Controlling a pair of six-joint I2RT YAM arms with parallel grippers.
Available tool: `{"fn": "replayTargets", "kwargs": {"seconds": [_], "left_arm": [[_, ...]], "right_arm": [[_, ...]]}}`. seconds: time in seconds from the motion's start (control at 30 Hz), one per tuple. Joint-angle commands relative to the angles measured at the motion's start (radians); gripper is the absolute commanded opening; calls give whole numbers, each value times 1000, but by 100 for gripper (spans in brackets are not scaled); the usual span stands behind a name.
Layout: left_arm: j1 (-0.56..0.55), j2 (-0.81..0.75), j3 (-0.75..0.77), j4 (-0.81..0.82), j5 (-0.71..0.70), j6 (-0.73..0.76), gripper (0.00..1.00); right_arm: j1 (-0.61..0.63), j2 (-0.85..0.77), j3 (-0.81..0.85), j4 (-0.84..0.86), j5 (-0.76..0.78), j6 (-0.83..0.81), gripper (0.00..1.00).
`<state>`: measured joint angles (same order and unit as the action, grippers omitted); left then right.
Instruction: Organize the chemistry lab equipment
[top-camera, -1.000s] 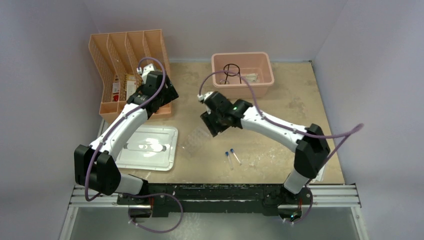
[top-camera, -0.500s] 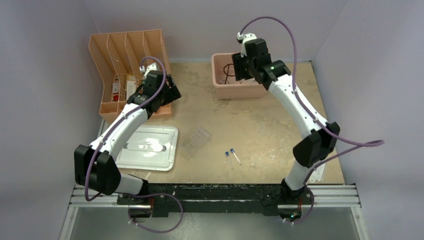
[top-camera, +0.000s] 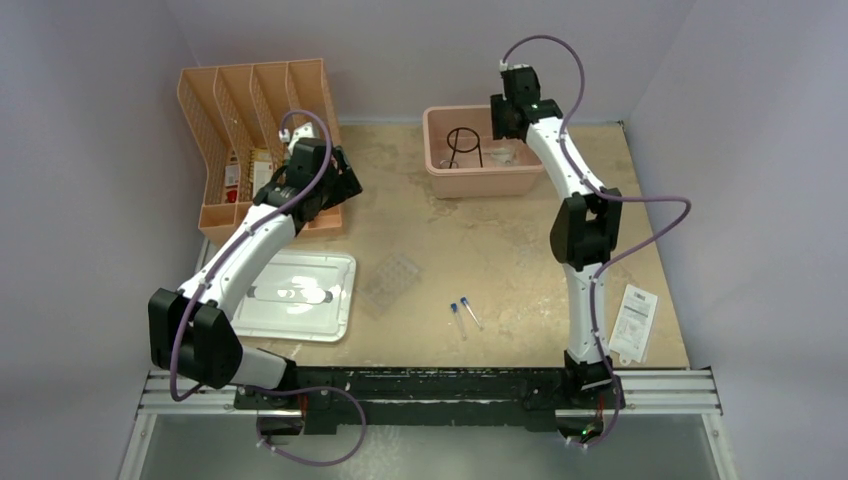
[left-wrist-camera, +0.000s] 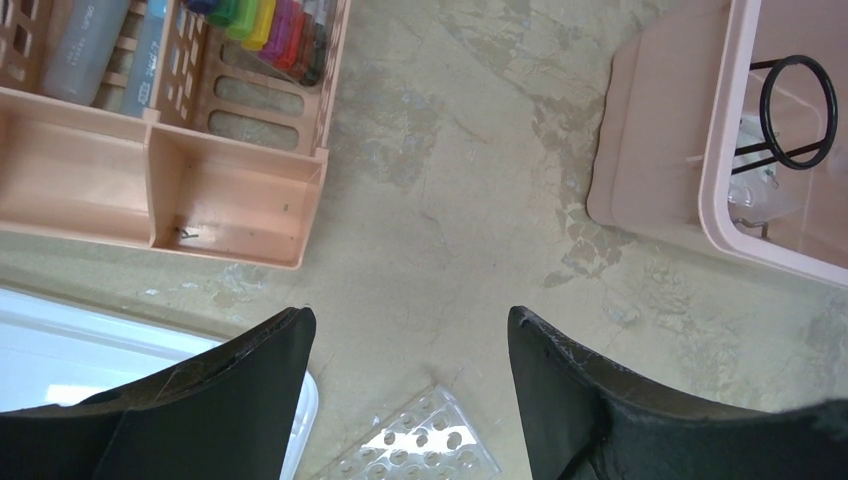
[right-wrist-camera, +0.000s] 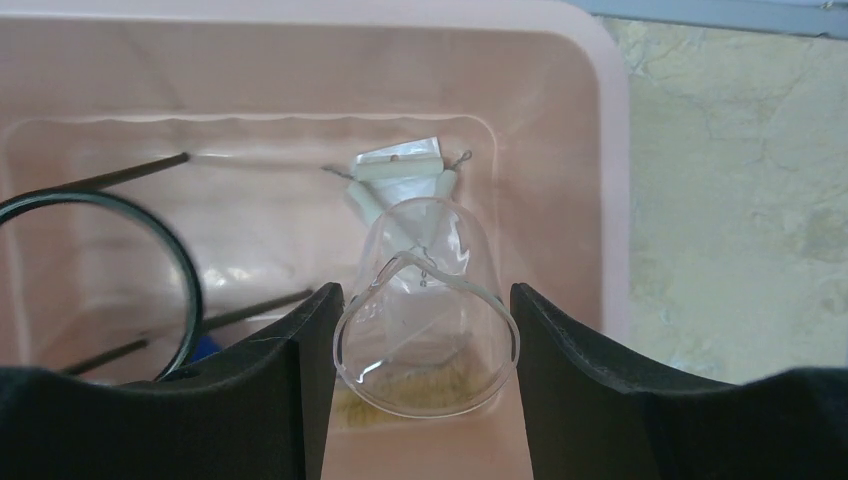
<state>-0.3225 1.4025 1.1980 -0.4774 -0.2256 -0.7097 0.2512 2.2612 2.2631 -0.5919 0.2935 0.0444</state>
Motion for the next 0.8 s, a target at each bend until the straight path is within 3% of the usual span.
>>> {"fn": "replayTargets", "kwargs": {"seconds": [0.0, 0.77], "left_arm": [[5, 19, 84, -14, -39, 43, 71], [5, 81, 145, -50, -78, 50, 71]], "right_arm": [[-26, 39, 98, 23, -24, -8, 48], [-90, 202, 137, 58, -216, -80, 57]]}}
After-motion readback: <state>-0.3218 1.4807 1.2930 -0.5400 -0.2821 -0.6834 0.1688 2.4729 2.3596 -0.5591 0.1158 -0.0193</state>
